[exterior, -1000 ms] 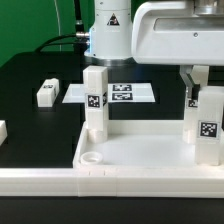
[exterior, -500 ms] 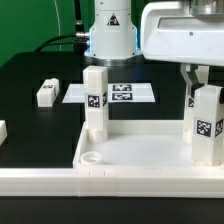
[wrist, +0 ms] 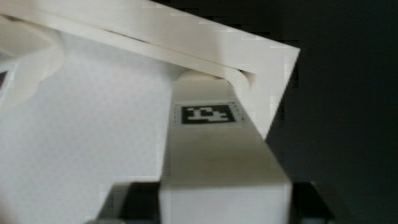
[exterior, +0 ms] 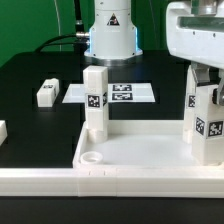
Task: Assemble desk
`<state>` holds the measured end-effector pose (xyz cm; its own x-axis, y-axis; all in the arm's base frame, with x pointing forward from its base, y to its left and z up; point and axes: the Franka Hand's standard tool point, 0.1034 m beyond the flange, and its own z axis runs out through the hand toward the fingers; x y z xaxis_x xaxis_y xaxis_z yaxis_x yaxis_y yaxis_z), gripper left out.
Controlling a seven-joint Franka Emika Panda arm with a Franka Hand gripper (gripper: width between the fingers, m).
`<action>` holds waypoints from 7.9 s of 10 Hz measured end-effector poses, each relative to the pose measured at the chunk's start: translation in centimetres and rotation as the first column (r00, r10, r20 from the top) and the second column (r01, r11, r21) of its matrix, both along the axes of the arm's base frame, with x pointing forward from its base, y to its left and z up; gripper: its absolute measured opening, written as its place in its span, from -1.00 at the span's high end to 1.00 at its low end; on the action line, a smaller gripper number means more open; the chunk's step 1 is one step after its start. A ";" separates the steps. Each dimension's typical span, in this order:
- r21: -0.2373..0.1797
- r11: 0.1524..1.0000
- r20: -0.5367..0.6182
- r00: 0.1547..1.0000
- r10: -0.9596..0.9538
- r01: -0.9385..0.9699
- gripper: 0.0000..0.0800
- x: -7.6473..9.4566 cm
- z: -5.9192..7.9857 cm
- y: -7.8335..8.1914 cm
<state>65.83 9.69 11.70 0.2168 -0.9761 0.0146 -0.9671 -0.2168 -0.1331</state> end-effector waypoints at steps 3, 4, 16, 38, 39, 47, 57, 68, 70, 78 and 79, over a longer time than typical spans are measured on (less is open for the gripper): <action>-0.009 0.998 -0.001 0.998 0.070 -0.070 -0.04 0.0 0.0 0.0; -0.014 0.994 -0.003 0.994 0.105 -0.105 -0.43 -0.1 -0.1 0.0; -0.116 0.462 -0.057 0.470 0.881 -0.879 -0.62 -0.3 -0.3 1.6; -0.129 0.684 -0.075 0.695 0.715 -0.718 0.26 -0.1 -0.4 -2.1; -0.129 0.697 -0.077 0.708 0.702 -0.705 0.26 -0.1 -0.4 -2.4; -0.150 0.554 -0.076 0.568 0.819 -0.819 -0.62 -1.8 3.7 -8.3; -0.160 0.353 -0.147 0.376 0.915 -0.922 -0.62 -5.6 1.1 -19.7; -0.124 0.394 -0.166 0.411 0.897 -0.911 -0.62 -11.0 -2.5 -29.5; -0.121 0.392 -0.166 0.408 0.898 -0.912 -0.62 -11.0 -2.6 -29.3; -0.020 0.482 -0.132 0.480 0.868 -0.876 -0.62 -17.0 -4.8 -30.1; -0.017 0.482 -0.131 0.479 0.868 -0.876 -0.62 -17.0 -4.8 -30.0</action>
Offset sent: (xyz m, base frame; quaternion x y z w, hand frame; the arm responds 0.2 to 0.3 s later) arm 0.0007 0.0026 0.0011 -0.0188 -0.0062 -0.0602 0.9980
